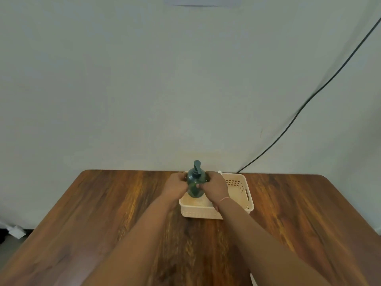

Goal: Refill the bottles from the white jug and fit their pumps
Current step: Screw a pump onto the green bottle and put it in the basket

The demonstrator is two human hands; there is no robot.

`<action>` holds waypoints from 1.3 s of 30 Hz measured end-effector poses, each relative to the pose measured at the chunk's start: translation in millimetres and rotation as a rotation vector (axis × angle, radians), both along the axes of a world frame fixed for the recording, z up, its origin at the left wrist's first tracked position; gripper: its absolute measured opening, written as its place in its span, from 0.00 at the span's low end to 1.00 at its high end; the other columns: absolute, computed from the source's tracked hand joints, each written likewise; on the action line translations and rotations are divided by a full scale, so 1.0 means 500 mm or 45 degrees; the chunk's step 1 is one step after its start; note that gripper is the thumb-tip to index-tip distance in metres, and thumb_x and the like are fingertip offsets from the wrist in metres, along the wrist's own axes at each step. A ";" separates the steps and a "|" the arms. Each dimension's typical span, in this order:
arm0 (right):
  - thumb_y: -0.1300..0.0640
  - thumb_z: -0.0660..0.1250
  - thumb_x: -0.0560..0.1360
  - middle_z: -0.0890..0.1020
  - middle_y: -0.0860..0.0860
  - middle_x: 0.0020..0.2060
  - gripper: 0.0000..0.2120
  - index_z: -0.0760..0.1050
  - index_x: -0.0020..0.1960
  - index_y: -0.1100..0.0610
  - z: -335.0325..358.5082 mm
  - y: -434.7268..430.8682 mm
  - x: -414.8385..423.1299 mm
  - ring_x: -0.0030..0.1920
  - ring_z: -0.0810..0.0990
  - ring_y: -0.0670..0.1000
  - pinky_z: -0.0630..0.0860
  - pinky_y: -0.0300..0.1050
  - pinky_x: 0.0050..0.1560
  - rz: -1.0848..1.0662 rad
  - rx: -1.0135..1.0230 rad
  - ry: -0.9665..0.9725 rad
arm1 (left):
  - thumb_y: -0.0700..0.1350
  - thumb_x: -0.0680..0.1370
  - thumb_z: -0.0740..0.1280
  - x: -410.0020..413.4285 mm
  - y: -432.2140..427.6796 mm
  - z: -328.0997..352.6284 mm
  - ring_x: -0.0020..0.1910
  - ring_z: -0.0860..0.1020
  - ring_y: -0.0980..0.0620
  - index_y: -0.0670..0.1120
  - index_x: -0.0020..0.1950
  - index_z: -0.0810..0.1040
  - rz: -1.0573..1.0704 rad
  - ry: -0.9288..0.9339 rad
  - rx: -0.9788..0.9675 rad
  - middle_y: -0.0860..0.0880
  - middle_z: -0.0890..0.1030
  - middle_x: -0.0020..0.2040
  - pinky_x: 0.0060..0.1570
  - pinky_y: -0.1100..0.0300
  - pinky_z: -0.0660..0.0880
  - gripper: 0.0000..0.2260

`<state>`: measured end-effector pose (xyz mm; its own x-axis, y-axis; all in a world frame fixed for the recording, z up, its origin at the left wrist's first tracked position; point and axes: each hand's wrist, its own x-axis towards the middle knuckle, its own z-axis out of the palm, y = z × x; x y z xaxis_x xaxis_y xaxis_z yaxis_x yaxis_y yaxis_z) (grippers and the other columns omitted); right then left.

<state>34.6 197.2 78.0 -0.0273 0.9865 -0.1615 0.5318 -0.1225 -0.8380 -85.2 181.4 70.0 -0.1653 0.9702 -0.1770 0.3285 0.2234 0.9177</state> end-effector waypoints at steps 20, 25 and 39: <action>0.63 0.58 0.78 0.78 0.57 0.58 0.14 0.70 0.63 0.58 -0.196 0.133 -0.052 0.58 0.76 0.58 0.70 0.52 0.63 -0.014 -0.268 -0.220 | 0.34 0.75 0.58 0.004 0.124 -0.145 0.47 0.73 0.51 0.43 0.59 0.74 -0.063 0.185 -0.351 0.44 0.77 0.55 0.47 0.58 0.72 0.14; 0.64 0.58 0.77 0.78 0.57 0.58 0.15 0.71 0.62 0.58 -0.190 0.126 -0.051 0.59 0.76 0.58 0.71 0.53 0.63 -0.067 -0.296 -0.098 | 0.33 0.75 0.58 0.009 0.122 -0.139 0.49 0.73 0.51 0.42 0.61 0.72 -0.055 0.179 -0.353 0.44 0.76 0.56 0.51 0.56 0.73 0.15; 0.64 0.58 0.77 0.74 0.55 0.56 0.16 0.66 0.64 0.61 -0.114 0.057 -0.010 0.53 0.71 0.53 0.69 0.45 0.52 0.039 -0.400 0.083 | 0.34 0.74 0.59 0.018 0.080 -0.100 0.48 0.77 0.45 0.40 0.50 0.74 0.081 0.196 -0.204 0.41 0.79 0.49 0.40 0.58 0.72 0.08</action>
